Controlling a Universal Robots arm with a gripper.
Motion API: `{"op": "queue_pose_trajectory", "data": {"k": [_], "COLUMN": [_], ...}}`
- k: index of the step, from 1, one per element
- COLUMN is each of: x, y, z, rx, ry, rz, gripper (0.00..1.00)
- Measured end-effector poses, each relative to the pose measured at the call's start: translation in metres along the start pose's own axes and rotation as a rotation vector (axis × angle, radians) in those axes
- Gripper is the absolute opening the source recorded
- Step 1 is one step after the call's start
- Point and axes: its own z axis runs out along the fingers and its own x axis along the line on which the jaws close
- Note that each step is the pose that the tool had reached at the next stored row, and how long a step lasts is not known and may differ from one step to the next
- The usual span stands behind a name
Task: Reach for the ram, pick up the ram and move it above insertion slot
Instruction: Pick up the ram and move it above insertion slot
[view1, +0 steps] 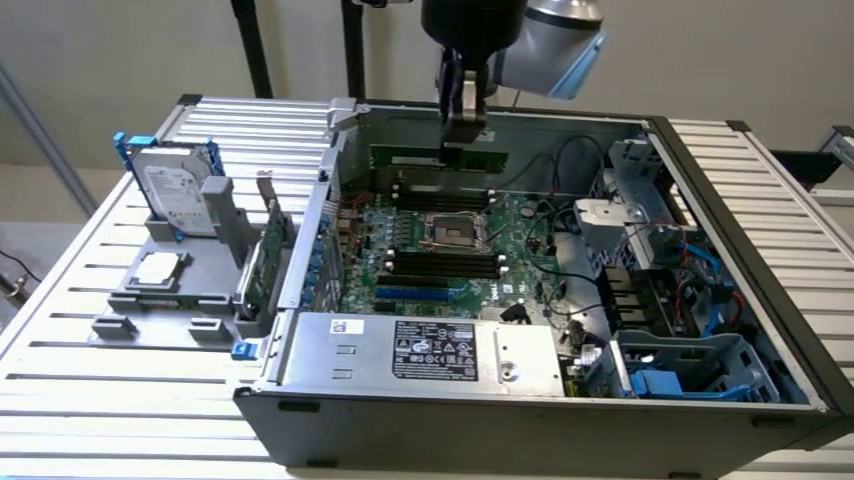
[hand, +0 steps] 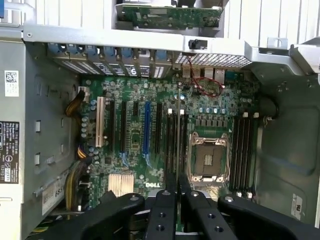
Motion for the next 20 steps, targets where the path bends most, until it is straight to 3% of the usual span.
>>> {"op": "queue_pose_trajectory", "data": {"k": [7, 14, 20], "x": [-0.007, -0.013, -0.014], "y": [-0.0091, -0.0112, -0.0114], "z": [0.0026, 0.0049, 0.0052], "rx": [0.0008, 0.0096, 0.0105], "ry": [-0.0001, -0.0001, 0.0000], "rz": [0.010, 0.013, 0.013], "gripper": [0.13, 0.13, 0.13]}}
